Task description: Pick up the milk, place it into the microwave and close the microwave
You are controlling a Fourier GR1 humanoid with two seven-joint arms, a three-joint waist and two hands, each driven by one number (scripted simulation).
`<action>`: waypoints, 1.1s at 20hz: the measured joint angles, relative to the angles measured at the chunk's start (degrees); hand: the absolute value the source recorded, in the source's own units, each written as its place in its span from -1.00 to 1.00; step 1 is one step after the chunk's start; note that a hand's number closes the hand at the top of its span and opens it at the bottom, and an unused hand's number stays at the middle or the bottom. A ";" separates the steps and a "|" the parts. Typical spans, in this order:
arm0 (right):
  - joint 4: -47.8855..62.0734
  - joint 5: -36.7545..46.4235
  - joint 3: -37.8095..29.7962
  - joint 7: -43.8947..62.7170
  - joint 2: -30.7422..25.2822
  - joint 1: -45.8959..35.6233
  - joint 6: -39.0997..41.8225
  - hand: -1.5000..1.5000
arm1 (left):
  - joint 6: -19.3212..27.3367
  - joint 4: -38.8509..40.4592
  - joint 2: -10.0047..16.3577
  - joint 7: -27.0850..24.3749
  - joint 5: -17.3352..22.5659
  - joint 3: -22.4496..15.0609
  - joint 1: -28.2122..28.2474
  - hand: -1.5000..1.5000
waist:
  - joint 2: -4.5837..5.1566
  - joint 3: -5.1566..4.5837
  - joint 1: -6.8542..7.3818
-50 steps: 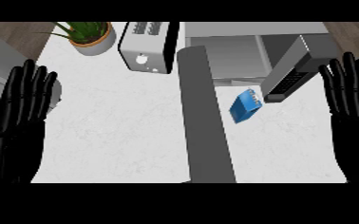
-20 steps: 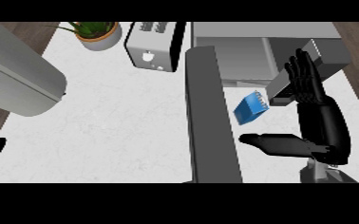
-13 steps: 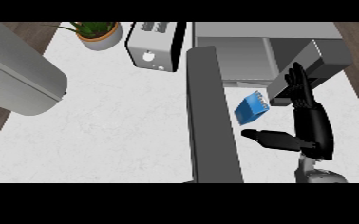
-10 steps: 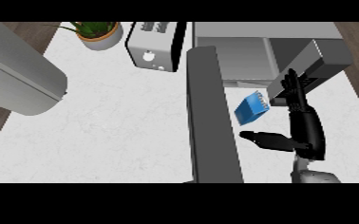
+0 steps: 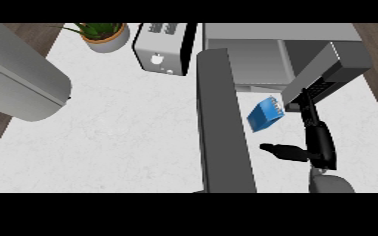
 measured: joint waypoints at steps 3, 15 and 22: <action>6.25 0.98 -0.82 -4.44 -0.86 -1.23 -0.52 -1.00 | -1.85 0.16 -0.52 -1.04 0.58 0.69 1.21 -1.00 | 0.00 0.01 0.07; 33.00 1.78 -4.92 -20.18 -2.64 -12.67 -1.36 -1.00 | -4.93 0.55 -0.74 -1.01 3.06 2.99 3.23 -1.00 | 0.17 0.06 0.48; 45.33 -0.43 -8.42 -27.72 -3.80 -19.16 1.79 1.00 | -7.06 0.91 -0.58 -2.02 4.29 3.91 4.63 -1.00 | 0.28 0.05 0.98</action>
